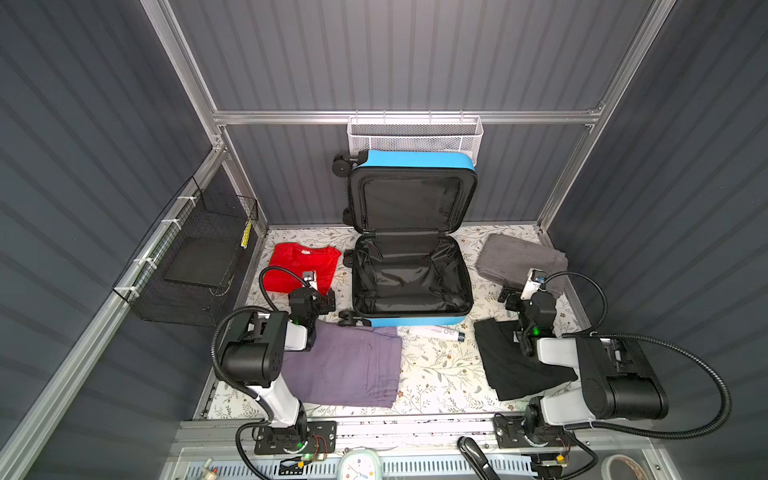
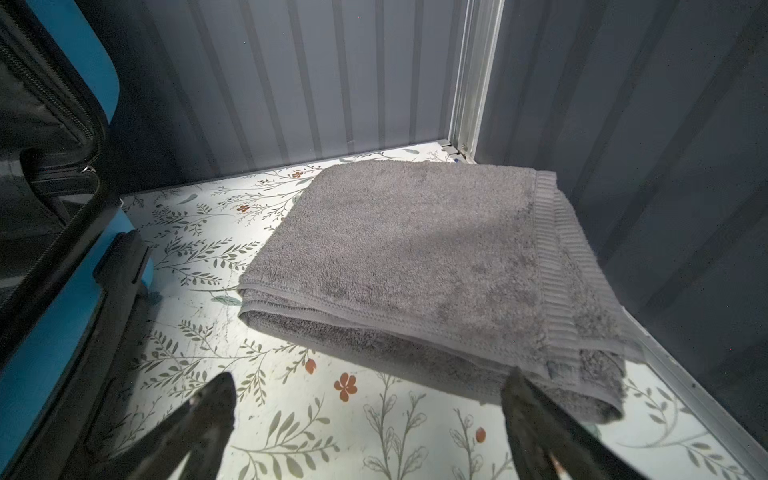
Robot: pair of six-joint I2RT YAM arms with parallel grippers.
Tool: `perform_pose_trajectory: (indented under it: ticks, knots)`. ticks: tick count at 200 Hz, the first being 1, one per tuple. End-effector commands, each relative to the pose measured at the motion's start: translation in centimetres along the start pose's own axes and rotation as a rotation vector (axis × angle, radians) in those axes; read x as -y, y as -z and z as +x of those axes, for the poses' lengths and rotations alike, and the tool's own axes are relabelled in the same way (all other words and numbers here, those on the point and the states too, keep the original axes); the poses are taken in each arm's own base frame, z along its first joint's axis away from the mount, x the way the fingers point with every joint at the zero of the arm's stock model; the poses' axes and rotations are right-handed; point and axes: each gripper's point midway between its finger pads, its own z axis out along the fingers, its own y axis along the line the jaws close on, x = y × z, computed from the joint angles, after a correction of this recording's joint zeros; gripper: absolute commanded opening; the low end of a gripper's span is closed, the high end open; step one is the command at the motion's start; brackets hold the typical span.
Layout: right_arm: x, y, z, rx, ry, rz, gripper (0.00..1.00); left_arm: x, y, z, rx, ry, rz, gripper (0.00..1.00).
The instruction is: Pack the luggage
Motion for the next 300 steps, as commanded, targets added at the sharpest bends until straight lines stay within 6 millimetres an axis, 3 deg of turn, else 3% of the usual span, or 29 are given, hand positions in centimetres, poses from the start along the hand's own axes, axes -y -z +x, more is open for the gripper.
perform_pose_trajectory:
  ticks: [1, 225, 273, 300]
  knots:
    - [-0.3, 0.0, -0.3, 0.012, 0.009, -0.015, 0.99, -0.4, -0.1, -0.4, 0.013, -0.002, -0.015, 1.00]
    - [-0.3, 0.1, -0.2, 0.007, -0.001, -0.038, 0.99, -0.4, 0.0, -0.3, 0.011, -0.003, -0.015, 1.00]
    - [1.8, 3.0, -3.6, 0.090, -0.052, 0.068, 0.99, -2.3, 1.3, -3.4, -0.003, 0.032, -0.114, 1.00]
    - [2.0, 4.3, -5.4, 0.038, -0.122, 0.081, 0.99, -2.9, 2.8, -5.8, -0.002, 0.084, -0.145, 1.00]
